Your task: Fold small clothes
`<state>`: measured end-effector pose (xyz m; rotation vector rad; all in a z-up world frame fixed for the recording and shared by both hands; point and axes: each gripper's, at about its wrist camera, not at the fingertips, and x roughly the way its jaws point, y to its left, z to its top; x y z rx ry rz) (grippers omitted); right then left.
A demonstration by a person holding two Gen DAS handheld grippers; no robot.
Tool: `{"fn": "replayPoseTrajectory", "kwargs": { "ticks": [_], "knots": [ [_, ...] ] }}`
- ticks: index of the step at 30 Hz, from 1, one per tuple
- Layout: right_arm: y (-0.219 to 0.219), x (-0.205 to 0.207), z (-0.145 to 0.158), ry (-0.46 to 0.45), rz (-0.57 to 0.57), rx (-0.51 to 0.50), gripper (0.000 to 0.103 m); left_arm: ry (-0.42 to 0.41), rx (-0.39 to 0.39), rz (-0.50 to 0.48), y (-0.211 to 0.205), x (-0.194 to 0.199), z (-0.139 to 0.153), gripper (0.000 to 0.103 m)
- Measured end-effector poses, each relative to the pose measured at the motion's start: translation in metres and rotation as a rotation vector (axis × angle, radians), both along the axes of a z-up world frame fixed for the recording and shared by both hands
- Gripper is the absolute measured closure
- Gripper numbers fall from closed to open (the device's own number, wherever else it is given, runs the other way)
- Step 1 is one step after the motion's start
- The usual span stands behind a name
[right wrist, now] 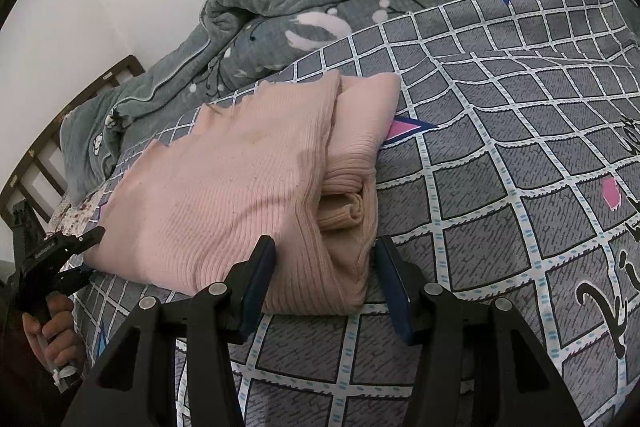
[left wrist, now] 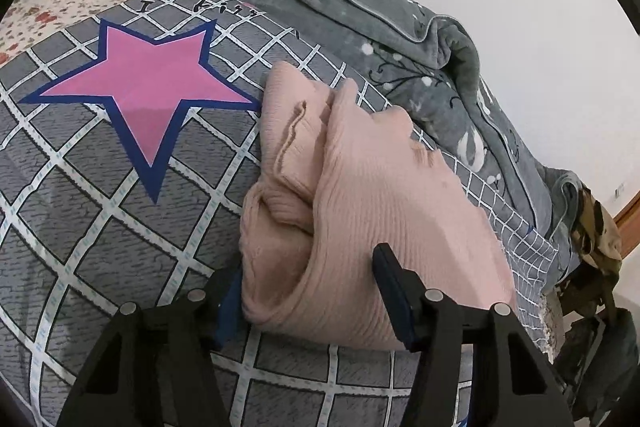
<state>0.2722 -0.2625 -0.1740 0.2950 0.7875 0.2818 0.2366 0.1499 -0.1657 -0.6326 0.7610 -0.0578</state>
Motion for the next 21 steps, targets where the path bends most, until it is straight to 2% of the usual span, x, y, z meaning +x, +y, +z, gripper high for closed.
{"fn": "replayPoseTrajectory", "kwargs": {
  "ticks": [4, 12, 15, 21],
  "knots": [
    [0.000, 0.000, 0.000, 0.000, 0.000, -0.002, 0.051, -0.015, -0.006, -0.019, -0.001, -0.003, 0.002, 0.052],
    [0.001, -0.001, 0.001, 0.003, -0.005, -0.013, 0.052, -0.009, -0.026, 0.016, -0.001, 0.001, 0.002, 0.055],
    [-0.001, -0.001, 0.000, 0.005, -0.025, -0.015, 0.057, -0.004, -0.014, 0.012, -0.003, 0.005, 0.002, 0.055],
    [-0.006, 0.007, -0.003, 0.024, -0.044, 0.020, 0.059, 0.002, -0.021, 0.001, -0.005, 0.011, 0.003, 0.055]
  ]
}}
